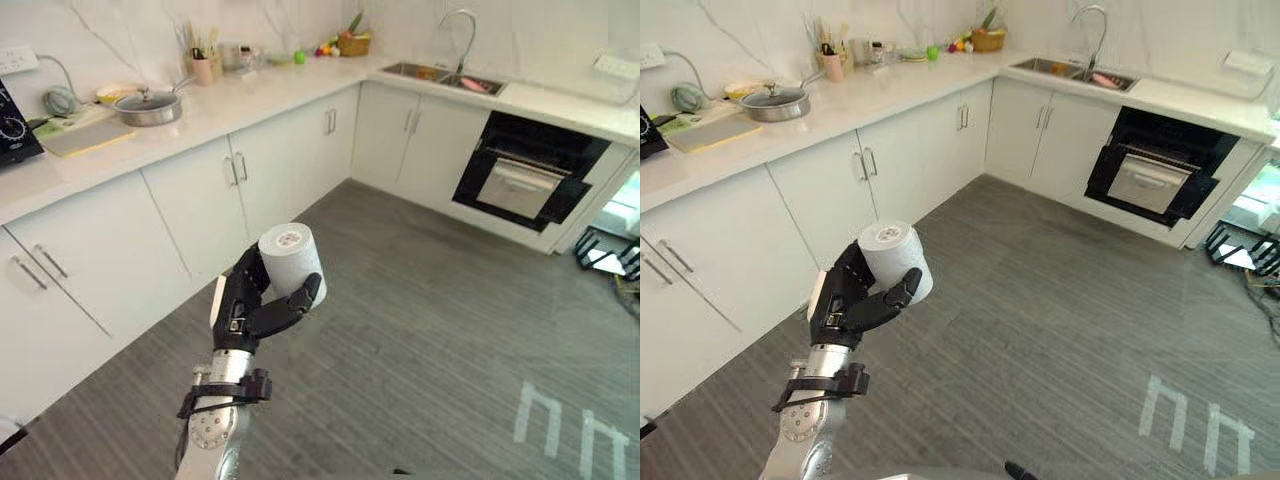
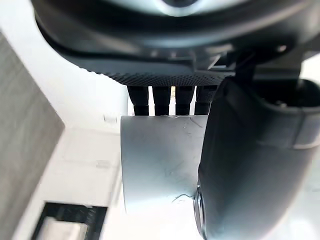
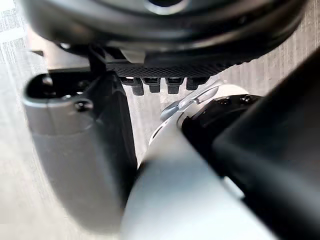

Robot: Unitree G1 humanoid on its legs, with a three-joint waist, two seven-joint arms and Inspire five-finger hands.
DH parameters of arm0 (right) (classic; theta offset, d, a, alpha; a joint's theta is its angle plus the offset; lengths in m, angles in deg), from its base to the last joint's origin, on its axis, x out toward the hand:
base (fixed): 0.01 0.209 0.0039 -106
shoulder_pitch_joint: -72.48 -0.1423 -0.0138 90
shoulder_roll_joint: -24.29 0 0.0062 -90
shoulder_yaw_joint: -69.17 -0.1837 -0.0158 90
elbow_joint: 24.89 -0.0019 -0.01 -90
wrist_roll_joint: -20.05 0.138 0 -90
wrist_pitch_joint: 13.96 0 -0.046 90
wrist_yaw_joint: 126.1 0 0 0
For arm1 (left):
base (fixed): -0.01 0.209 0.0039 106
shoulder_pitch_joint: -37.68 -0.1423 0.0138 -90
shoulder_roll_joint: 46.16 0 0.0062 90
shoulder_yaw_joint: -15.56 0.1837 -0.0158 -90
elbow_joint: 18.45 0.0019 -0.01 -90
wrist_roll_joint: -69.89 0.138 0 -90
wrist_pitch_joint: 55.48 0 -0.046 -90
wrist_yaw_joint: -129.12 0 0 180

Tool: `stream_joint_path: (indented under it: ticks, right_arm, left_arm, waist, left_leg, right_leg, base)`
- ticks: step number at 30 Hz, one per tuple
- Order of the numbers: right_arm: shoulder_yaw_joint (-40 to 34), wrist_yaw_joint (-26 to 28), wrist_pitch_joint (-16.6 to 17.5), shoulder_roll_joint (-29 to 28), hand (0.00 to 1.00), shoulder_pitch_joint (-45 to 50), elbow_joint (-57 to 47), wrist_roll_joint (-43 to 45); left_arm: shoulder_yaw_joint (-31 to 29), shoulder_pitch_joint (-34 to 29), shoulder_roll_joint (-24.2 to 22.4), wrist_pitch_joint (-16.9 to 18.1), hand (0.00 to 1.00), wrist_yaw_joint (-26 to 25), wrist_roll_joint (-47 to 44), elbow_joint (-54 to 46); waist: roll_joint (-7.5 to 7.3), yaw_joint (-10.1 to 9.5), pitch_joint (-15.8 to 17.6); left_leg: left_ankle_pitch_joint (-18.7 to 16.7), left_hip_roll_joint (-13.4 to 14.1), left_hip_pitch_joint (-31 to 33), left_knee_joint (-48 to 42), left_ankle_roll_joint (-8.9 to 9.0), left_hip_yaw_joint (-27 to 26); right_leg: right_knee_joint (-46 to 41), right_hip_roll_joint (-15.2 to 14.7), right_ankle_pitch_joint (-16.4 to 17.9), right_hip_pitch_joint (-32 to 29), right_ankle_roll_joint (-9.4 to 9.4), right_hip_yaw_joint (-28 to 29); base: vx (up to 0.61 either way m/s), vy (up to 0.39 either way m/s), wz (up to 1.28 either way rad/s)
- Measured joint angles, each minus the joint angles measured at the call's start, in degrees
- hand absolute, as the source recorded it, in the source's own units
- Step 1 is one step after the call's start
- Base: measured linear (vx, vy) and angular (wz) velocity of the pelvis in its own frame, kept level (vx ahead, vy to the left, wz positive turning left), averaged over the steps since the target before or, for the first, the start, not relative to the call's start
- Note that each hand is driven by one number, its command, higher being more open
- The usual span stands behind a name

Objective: Walk over to the sink, pick up the cup, carry it to the dishwasher, place the cup inside the dishwasher, then close the dishwasher door

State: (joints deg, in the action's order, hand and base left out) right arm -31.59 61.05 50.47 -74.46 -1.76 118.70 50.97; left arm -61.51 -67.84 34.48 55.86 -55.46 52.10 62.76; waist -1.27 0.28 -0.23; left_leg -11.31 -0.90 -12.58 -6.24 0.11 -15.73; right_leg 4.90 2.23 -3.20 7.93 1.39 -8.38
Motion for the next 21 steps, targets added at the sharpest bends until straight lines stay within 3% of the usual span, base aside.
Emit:
stream_joint_path:
  ticks: [6,16,18,19,20,21]
  right_arm:
    - [2.86,5.72,2.84,0.73,1.00,-0.81,-0.78,-5.34]
    - [6.74,5.75,3.33,1.97,1.00,-2.71,-0.05,-5.67]
    - [7.14,5.67,3.32,2.11,1.00,-2.83,0.02,-5.68]
    - [7.27,6.17,3.28,2.56,1.00,-3.15,-0.09,-5.52]
    - [7.29,6.38,3.28,2.64,1.00,-3.39,-0.08,-5.50]
    - [7.32,6.52,3.28,2.55,1.00,-4.12,0.05,-5.51]
  left_arm:
    - [-0.65,1.27,-0.92,0.67,0.00,1.74,-9.44,-0.18]
    - [-5.08,0.34,-0.68,0.96,0.00,1.15,-10.46,0.17]
    - [-5.04,0.41,-1.11,0.96,0.00,1.15,-10.45,0.10]
    - [-5.11,0.40,-1.44,0.96,0.00,1.12,-10.46,0.02]
    - [-5.12,0.38,-1.43,0.95,0.00,1.11,-10.46,-0.09]
    - [-5.25,0.37,-1.59,0.93,0.00,1.10,-10.46,-0.54]
  waist:
    - [0.03,0.47,0.21]
    - [0.12,-0.38,1.60]
    - [0.66,-0.35,2.18]
    - [1.36,-0.59,3.06]
    - [1.46,-0.77,3.60]
    - [1.44,-0.87,4.75]
  left_leg:
    - [-1.26,0.81,0.03,0.83,-0.25,1.97]
    - [-0.72,0.68,1.11,-0.50,-0.25,4.86]
    - [-2.77,1.40,3.13,-4.17,0.16,4.97]
    - [-5.59,3.02,5.34,-10.25,1.27,4.61]
    - [-6.17,3.63,6.17,-13.07,2.00,4.30]
    - [-6.16,4.72,9.88,-22.03,2.30,3.87]
  right_leg:
    - [-0.40,0.71,-0.26,0.36,0.54,-1.41]
    - [-0.09,0.36,-0.36,0.88,0.70,-4.12]
    - [-0.23,0.69,0.19,0.58,1.05,-4.13]
    - [-1.33,1.55,1.71,0.47,1.80,-3.89]
    - [-2.07,1.70,2.17,0.46,2.01,-3.72]
    - [-3.73,1.63,2.92,0.27,2.58,-3.80]
  base:
    - [-0.08,-0.021,0.13]
    - [-0.06,-0.014,0.16]
    - [-0.01,-0.002,0.01]
    - [-0.01,-0.002,-0.10]
    - [-0.01,-0.001,-0.10]
    - [-0.02,-0.001,-0.06]
